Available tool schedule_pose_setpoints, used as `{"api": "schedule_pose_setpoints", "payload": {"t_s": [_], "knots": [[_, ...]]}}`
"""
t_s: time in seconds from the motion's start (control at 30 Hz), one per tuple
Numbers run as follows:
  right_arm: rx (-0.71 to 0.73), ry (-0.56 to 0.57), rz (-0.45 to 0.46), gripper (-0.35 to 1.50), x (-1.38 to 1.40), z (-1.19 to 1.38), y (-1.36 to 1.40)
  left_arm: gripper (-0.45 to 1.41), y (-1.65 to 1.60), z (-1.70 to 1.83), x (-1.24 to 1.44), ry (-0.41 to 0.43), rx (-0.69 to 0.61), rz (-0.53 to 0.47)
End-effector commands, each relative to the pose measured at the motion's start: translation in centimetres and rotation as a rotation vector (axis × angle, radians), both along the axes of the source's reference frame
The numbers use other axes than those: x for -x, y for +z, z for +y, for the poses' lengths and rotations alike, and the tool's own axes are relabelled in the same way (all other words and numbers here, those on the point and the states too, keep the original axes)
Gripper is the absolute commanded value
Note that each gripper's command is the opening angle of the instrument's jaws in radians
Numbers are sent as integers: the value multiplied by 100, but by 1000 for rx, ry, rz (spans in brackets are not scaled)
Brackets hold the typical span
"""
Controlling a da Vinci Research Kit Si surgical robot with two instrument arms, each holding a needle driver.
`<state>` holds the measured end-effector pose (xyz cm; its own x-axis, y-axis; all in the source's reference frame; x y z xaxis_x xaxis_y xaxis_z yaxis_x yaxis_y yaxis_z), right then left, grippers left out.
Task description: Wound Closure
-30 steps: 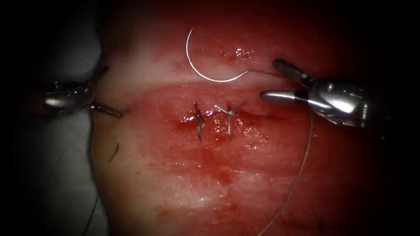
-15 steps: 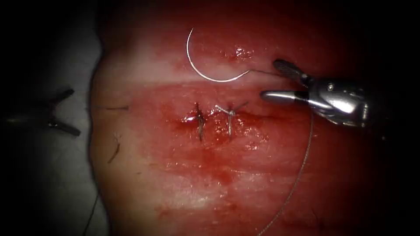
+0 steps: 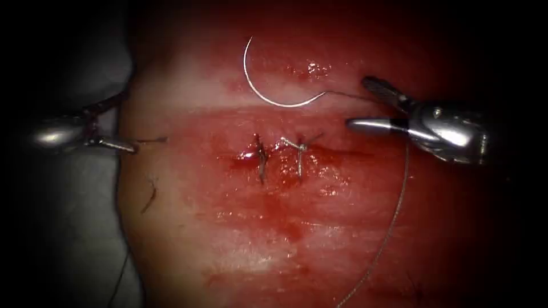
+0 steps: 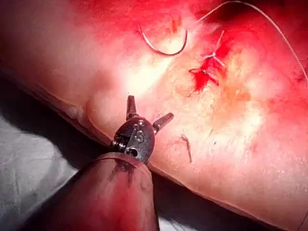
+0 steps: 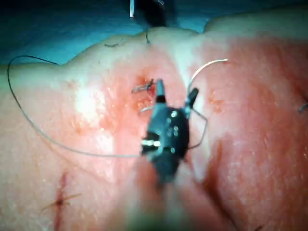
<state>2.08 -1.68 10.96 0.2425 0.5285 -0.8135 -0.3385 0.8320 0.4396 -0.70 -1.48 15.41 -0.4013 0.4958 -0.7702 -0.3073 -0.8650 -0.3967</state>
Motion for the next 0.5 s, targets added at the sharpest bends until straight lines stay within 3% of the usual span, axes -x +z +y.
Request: {"api": "schedule_pose_setpoints", "payload": {"t_s": [0.03,0.23,0.5], "knots": [[-9,-4,4,108,-2,-8,0,69,4,-8,14,-37,-49,11],[-20,-9,5,96,4,-5,-23,81,8,11,61,-138,-91,55],[-21,-11,5,93,3,-6,-32,82,11,34,97,-196,-90,54]]}}
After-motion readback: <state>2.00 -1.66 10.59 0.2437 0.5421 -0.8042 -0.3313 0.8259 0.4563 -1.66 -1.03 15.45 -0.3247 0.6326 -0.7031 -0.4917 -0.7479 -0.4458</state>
